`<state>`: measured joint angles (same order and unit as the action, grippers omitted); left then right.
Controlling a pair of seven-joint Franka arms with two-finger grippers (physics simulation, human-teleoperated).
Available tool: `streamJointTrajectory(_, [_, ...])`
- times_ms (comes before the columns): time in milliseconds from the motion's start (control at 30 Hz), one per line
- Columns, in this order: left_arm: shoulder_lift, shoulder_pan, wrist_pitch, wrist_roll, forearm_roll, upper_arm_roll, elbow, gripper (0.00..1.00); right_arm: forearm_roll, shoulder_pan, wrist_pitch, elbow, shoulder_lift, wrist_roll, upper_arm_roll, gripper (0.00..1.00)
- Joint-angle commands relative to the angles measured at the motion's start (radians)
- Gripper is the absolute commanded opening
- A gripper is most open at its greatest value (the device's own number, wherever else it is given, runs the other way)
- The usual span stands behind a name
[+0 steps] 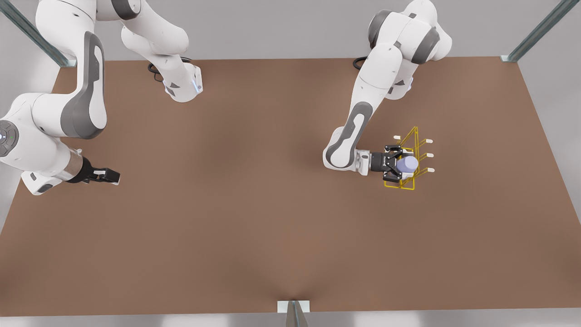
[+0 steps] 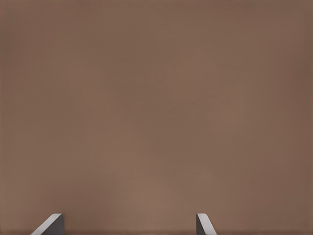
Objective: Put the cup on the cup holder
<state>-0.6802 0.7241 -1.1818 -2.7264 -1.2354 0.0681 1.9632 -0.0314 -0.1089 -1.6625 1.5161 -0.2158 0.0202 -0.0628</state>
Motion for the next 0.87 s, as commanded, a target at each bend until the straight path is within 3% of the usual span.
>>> streamJointTrajectory(0, [0.002, 0.0, 0.002, -0.021, -0.001, 0.001, 0.0, 1.0, -0.001, 0.0, 0.001, 0.0, 0.001, -0.003, 0.0, 1.0])
streamJointTrajectory(200, [0.031, 0.015, 0.021, -0.003, 0.002, -0.002, 0.0, 1.0, -0.004, 0.002, 0.003, -0.019, -0.007, 0.0, 0.0, 1.0])
streamJointTrajectory(267, [0.148, 0.052, 0.025, 0.103, 0.031, -0.013, 0.019, 1.0, -0.004, 0.002, 0.003, -0.019, -0.007, 0.0, 0.0, 1.0])
streamJointTrajectory(300, [0.275, 0.069, 0.022, 0.253, 0.099, -0.047, 0.01, 1.0, -0.004, 0.0, 0.003, -0.019, -0.007, -0.002, 0.0, 1.0])
streamJointTrajectory(333, [0.358, 0.069, -0.011, 0.382, 0.21, -0.073, -0.053, 1.0, -0.004, 0.002, 0.003, -0.019, -0.007, -0.002, 0.0, 1.0])
streamJointTrajectory(400, [0.355, 0.054, -0.134, 0.91, 0.569, -0.086, -0.427, 1.0, -0.004, 0.0, 0.003, -0.019, -0.007, -0.003, 0.0, 1.0])
streamJointTrajectory(467, [0.352, -0.101, -0.223, 1.477, 0.953, -0.082, -0.642, 1.0, -0.004, 0.0, 0.003, -0.019, -0.007, -0.002, 0.0, 1.0])
streamJointTrajectory(533, [0.341, -0.328, -0.254, 2.075, 1.336, -0.08, -0.715, 1.0, -0.004, 0.0, 0.003, -0.019, -0.007, -0.002, 0.0, 1.0])
streamJointTrajectory(567, [0.323, -0.413, -0.249, 2.375, 1.407, -0.08, -0.721, 1.0, -0.004, 0.0, 0.003, -0.019, -0.007, -0.002, 0.0, 1.0])
streamJointTrajectory(633, [0.321, -0.423, -0.24, 2.559, 1.381, -0.019, -0.737, 1.0, -0.004, -0.002, 0.003, -0.017, -0.007, -0.002, 0.0, 1.0])
streamJointTrajectory(833, [0.295, -0.414, -0.254, 2.555, 1.361, -0.031, -0.753, 1.0, -0.002, -0.002, 0.003, -0.017, -0.007, -0.003, 0.0, 1.0])
